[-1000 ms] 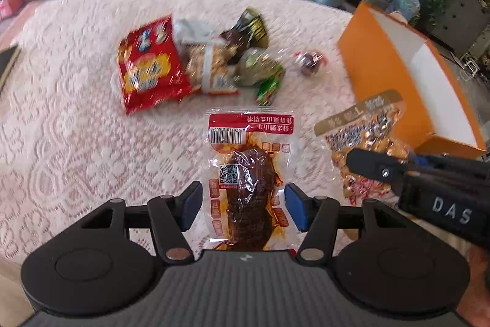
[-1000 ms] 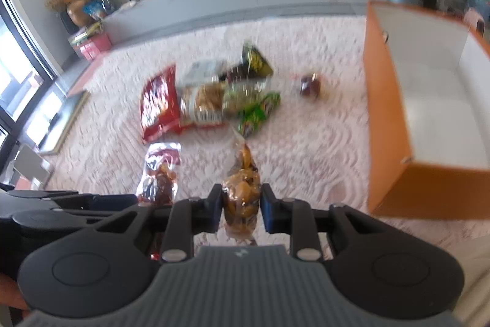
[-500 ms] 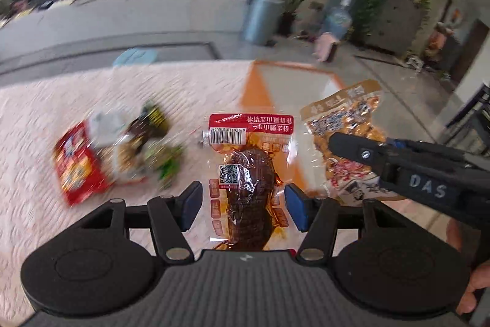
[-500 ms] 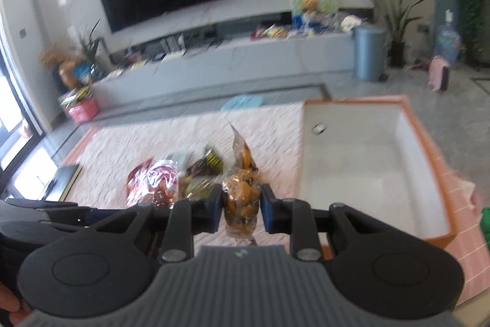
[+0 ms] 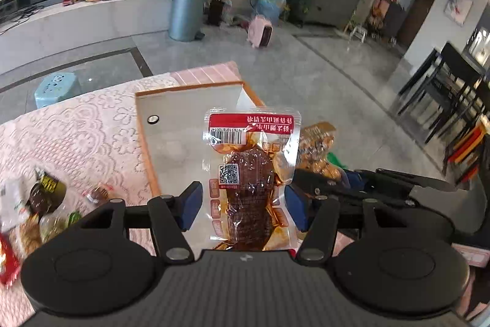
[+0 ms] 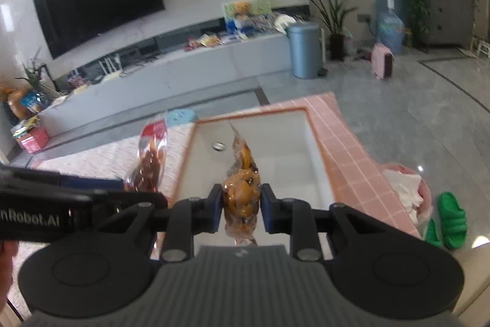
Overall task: Organize snacks
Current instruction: 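Carry both held packs over the open orange box with both tools, then open left tool dropping the meat pack while right tool releases the peanut pack, then move both tools back from the box to the snack pile, then grasp the red chip bag with left tool while right tool grasps the clear green-snack bag, then lift the red chip bag with left tool while right tool lifts the green-snack bag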
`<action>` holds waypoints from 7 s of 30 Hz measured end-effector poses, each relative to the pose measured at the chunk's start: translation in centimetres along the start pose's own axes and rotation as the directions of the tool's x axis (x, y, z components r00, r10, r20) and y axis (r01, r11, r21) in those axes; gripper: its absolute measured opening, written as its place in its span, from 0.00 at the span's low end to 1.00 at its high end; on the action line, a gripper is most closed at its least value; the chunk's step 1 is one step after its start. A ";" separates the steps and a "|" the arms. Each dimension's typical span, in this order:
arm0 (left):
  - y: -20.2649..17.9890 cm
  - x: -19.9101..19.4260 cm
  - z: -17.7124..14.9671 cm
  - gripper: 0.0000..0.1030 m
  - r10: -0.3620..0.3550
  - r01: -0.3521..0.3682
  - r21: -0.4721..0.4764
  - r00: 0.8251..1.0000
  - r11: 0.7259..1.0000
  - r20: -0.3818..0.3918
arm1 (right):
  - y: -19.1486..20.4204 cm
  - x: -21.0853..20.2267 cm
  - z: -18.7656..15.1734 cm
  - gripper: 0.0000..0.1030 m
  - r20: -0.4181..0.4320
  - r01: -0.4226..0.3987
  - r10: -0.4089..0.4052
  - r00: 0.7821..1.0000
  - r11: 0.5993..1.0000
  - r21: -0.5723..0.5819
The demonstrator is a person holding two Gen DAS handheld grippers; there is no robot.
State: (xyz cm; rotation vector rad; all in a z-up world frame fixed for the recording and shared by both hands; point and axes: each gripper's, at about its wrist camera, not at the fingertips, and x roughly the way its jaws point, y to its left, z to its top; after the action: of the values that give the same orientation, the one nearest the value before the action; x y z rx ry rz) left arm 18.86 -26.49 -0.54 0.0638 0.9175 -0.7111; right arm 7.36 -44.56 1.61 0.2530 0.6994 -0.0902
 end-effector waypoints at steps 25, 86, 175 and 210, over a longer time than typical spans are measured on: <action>1.5 15.0 -0.6 0.66 0.219 -0.152 0.210 0.912 0.966 -0.347 | -4.2 13.2 -1.2 0.22 -0.322 -0.018 -0.009 0.947 0.996 -0.082; 8.3 -13.8 -10.9 0.76 0.431 -0.404 -0.151 0.860 0.902 0.274 | 11.1 0.0 -4.7 0.67 0.154 -0.088 0.090 0.984 0.996 -0.021; 29.4 -3.2 -16.5 0.87 0.558 -0.451 -0.543 0.829 0.709 0.040 | 25.9 25.4 -9.5 0.56 -0.142 -0.234 0.203 0.969 0.941 -0.246; 20.6 -9.6 -14.4 0.84 0.396 -0.261 -0.501 0.900 0.825 0.183 | 20.9 11.2 -6.4 0.42 0.025 -0.220 0.227 0.974 0.961 -0.170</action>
State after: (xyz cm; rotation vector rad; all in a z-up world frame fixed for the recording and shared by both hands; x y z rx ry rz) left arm 16.99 -0.47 -7.34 -0.2948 0.7543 -0.1497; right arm 15.39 -22.73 -6.16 0.1673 0.6267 0.1777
